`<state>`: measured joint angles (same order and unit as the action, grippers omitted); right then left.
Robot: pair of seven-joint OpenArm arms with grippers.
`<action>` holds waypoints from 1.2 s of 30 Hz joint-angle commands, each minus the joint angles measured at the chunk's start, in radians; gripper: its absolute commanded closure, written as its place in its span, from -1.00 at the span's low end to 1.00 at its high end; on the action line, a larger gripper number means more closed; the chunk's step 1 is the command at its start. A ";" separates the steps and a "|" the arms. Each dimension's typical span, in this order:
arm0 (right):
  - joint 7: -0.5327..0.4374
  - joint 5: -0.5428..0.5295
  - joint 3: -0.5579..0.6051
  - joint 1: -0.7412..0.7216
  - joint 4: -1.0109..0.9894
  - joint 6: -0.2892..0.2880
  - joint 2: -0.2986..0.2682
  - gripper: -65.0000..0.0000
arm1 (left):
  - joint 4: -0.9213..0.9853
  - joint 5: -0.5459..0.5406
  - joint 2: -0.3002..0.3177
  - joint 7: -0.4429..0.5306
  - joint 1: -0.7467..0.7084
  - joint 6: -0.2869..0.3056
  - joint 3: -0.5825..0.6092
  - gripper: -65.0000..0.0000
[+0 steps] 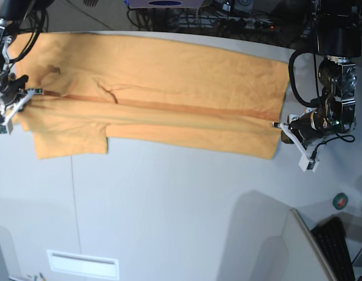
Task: Layout the t-shirt on the table in an organized manner, then fold the t-shirt properly
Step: 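Lay the folded hem down along the shirt with both grippers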
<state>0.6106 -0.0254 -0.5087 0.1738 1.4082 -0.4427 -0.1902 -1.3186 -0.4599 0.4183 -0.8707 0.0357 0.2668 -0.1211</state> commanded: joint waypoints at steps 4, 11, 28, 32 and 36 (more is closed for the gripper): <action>0.050 0.000 -0.006 -0.001 0.021 0.006 -0.019 1.00 | -0.012 0.008 0.018 0.017 -0.009 -0.001 -0.005 1.00; 0.065 0.000 -0.006 0.002 0.021 0.006 -0.018 1.00 | -0.009 0.008 0.015 0.018 -0.012 -0.001 -0.004 1.00; 0.144 0.000 -0.006 0.023 0.058 0.006 0.002 1.00 | -0.008 0.008 0.017 0.018 -0.012 -0.001 -0.002 1.00; 0.147 0.002 -0.006 0.051 0.164 0.006 0.016 1.00 | -0.011 0.008 0.017 0.018 -0.012 -0.001 -0.002 1.00; 0.240 0.002 -0.006 0.051 0.196 0.006 0.018 1.00 | -0.009 0.008 0.017 0.018 -0.012 -0.001 -0.002 1.00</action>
<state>0.8654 -0.0288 -0.5087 0.2283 1.5887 -0.4423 -0.1585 -1.3136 -0.4526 0.4164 -0.8650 0.0086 0.2665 -0.1181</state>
